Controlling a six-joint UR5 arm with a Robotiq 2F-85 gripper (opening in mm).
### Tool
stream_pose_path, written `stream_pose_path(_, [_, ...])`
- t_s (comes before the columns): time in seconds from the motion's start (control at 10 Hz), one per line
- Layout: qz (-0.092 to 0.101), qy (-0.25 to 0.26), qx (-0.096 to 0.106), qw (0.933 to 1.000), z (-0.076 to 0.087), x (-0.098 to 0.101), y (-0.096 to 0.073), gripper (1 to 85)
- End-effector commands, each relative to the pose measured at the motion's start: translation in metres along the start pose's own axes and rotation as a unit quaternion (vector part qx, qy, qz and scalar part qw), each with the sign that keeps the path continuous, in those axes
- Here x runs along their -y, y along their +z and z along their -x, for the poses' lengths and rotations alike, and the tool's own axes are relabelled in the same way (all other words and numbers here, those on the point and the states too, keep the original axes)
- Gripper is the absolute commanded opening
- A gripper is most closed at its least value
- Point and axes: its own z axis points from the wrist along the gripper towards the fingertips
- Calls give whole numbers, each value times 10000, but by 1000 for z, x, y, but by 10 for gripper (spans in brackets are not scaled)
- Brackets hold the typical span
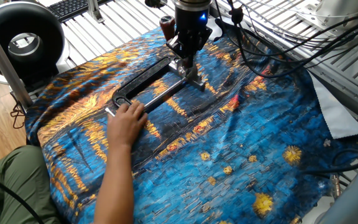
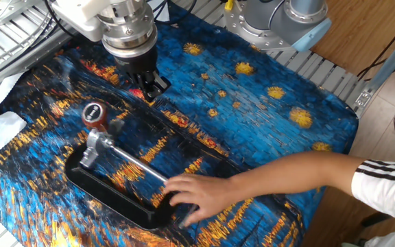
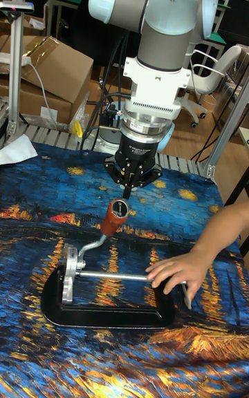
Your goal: Push down the lever
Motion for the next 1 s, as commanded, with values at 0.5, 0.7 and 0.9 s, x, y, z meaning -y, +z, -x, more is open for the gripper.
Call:
stream_pose_path(0.5, [140, 6, 96, 9999, 1, -3, 2, 10])
stream_pose_path(0.7, [133, -24, 119, 9998, 1, -2, 3, 10])
stream_pose_path(0.9, [133, -16, 119, 9998, 2, -3, 3, 10])
